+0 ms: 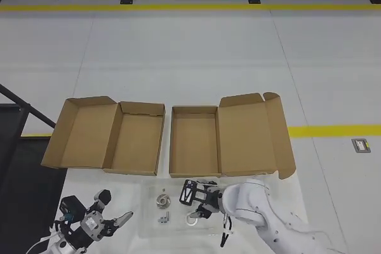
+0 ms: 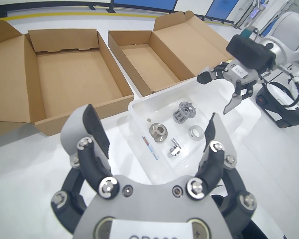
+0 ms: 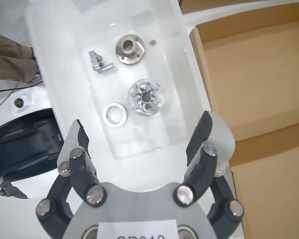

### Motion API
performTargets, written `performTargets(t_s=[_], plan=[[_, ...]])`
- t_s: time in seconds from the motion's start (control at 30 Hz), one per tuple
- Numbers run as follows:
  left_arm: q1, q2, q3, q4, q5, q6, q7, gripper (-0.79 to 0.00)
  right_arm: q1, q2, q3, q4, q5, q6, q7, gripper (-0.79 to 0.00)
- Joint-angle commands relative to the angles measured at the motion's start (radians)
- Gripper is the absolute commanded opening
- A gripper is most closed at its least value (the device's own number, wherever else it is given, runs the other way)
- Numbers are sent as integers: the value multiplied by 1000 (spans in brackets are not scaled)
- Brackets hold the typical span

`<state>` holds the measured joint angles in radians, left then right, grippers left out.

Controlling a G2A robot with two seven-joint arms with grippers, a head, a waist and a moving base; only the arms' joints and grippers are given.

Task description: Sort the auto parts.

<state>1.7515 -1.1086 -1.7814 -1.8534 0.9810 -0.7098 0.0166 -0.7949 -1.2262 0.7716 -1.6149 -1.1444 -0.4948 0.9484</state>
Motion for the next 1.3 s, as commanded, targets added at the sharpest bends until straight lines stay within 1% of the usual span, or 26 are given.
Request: performTargets(t_s=[0.0, 0.1, 0.23, 0.6, 0.67, 0.73, 0.77, 0.8, 0.83, 0.87, 0.93, 0.97, 1.07, 1.17, 1.27], plan=[[2, 0, 0, -1, -8, 5, 0, 0, 23, -14, -39, 21, -27, 44, 17, 0], [2, 0, 0, -1, -9, 7, 0, 0, 61, -39, -94, 70, -44, 78, 29, 0], [2, 0, 0, -1, -9, 7, 0, 0, 103, -67, -141, 137, -34, 78, 15, 0], [2, 0, 0, -1, -9, 7, 0, 0, 159, -124, -214, 258, -39, 99, 2, -6], [2, 0, 0, -1, -9, 7, 0, 0, 166, -133, -221, 278, -36, 97, -4, -92], [2, 0, 0, -1, -9, 7, 0, 0, 173, -141, -226, 297, -34, 97, -9, -126], [2, 0, 0, -1, -9, 7, 0, 0, 175, -144, -228, 305, -33, 96, -10, -160], [2, 0, 0, -1, -9, 7, 0, 0, 178, -148, -229, 313, -31, 95, -13, -206], [2, 0, 0, -1, -9, 7, 0, 0, 180, -151, -230, 321, -30, 94, -15, -289], [2, 0, 0, -1, -9, 7, 0, 0, 182, -154, -231, 327, -30, 93, -17, -354], [2, 0, 0, -1, -9, 7, 0, 0, 186, -159, -231, 341, -29, 90, -21, -446], [2, 0, 0, -1, -9, 7, 0, 0, 188, -162, -231, 348, -28, 89, -21, -480], [2, 0, 0, -1, -9, 7, 0, 0, 190, -166, -225, 346, -27, 86, -29, -785], [2, 0, 0, -1, -9, 7, 0, 0, 182, -162, -207, 299, -29, 67, -42, -785], [2, 0, 0, -1, -9, 7, 0, 0, 160, -146, -171, 190, -50, 54, -35, -785]])
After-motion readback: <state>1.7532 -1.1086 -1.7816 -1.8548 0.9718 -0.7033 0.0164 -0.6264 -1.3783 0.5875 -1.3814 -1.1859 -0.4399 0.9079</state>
